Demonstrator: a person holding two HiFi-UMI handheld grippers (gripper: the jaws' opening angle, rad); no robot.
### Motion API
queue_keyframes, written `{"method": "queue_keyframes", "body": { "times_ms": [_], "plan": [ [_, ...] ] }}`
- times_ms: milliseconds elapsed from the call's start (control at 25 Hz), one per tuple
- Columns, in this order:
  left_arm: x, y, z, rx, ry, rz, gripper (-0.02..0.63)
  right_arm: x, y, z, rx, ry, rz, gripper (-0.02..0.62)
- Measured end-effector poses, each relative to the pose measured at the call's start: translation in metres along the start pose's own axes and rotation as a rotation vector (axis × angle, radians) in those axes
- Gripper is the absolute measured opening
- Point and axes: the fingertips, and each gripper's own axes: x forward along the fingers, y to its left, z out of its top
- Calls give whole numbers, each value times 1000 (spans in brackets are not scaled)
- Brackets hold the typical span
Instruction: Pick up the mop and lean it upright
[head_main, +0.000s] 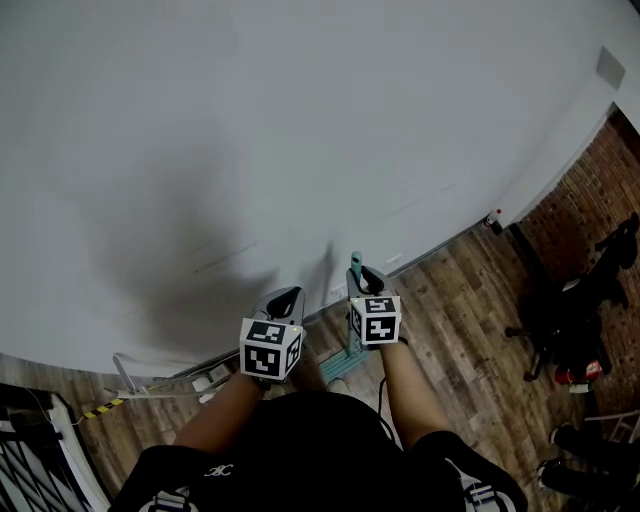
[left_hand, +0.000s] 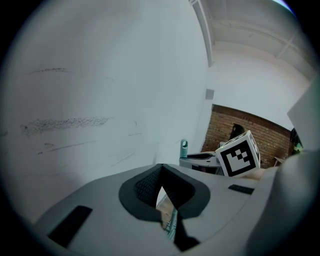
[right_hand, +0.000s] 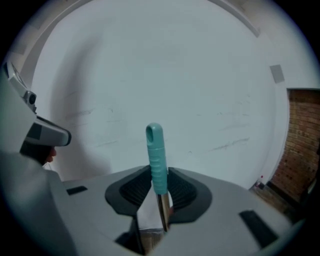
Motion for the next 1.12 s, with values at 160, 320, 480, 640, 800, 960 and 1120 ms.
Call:
{"method": "queue_keyframes", "body": {
  "times_ms": [160, 320, 480, 640, 800, 960, 1120],
  "plan": [
    [-10, 19, -1, -30, -9, 66, -3, 29, 10, 5, -21, 16, 38, 112],
    [-22, 36, -4, -57, -18, 130, -3, 60, 15, 9, -32, 48, 66, 112],
    [-35, 49, -9, -80, -25, 183, -3, 79, 17, 14, -44, 56, 81, 115],
    [-40, 60, -15, -106, -23, 214, -3, 81, 19, 7, -49, 53, 81, 114],
    [-38, 58, -15, -113, -23, 210, -3, 82, 17, 6, -56, 63, 79, 114],
    [-34, 52, -12, -106, -31, 191, -3, 86, 20, 7, -57, 81, 100, 117],
    [-33, 44, -6, -100, -43, 162, -3, 83, 27, 8, -90, 65, 147, 298]
  ]
}}
